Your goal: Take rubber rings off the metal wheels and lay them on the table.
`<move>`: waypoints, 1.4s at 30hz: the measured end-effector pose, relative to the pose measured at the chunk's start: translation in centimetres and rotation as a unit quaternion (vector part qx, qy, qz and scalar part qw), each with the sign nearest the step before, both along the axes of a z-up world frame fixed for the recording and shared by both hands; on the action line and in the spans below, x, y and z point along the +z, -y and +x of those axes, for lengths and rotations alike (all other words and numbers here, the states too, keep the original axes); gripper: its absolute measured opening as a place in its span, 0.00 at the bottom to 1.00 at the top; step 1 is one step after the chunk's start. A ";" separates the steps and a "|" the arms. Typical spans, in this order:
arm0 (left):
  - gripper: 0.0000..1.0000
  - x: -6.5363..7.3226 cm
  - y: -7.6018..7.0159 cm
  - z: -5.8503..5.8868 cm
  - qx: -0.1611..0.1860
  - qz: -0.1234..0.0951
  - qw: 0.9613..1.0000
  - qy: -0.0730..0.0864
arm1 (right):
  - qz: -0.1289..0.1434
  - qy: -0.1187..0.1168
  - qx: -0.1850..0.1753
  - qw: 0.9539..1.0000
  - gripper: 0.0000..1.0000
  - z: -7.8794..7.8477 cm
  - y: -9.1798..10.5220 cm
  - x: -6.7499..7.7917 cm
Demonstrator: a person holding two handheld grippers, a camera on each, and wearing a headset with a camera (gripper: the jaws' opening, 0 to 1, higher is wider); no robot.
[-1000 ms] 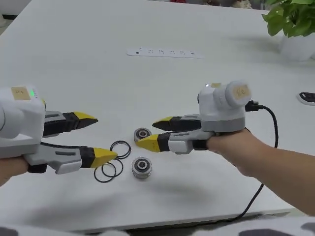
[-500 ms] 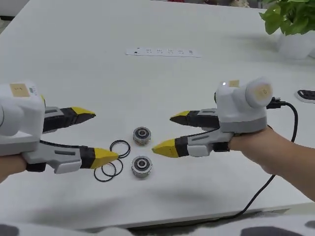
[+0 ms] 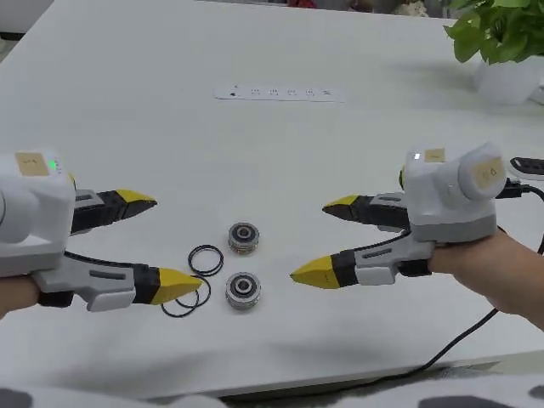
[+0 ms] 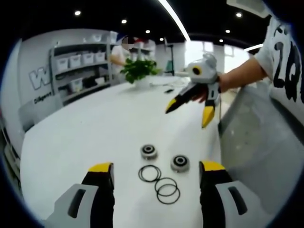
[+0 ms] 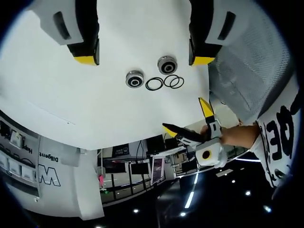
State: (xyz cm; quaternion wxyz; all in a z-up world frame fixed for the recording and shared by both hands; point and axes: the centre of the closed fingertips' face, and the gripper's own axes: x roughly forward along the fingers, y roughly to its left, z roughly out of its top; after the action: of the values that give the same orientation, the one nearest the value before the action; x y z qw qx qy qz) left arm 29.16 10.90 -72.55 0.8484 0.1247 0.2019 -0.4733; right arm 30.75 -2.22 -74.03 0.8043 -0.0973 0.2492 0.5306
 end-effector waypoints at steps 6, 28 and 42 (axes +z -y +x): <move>0.77 0.2 -0.4 -0.1 0.006 -0.005 1.000 0.001 | -0.002 0.001 -0.002 1.000 0.76 -0.3 0.3 0.0; 0.79 0.1 -1.4 -0.6 0.023 -0.001 1.000 0.006 | 0.001 -0.002 -0.014 1.000 0.77 -0.2 0.7 -0.3; 0.79 0.2 -1.9 -0.6 0.028 -0.001 1.000 0.006 | -0.003 -0.003 -0.016 1.000 0.77 -0.1 1.0 -0.6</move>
State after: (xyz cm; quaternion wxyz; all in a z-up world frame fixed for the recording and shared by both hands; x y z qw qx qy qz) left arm 28.58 12.78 -72.39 0.8626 0.1208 0.1993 -0.4490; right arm 30.60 -3.25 -74.63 0.8113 -0.0945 0.2552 0.5174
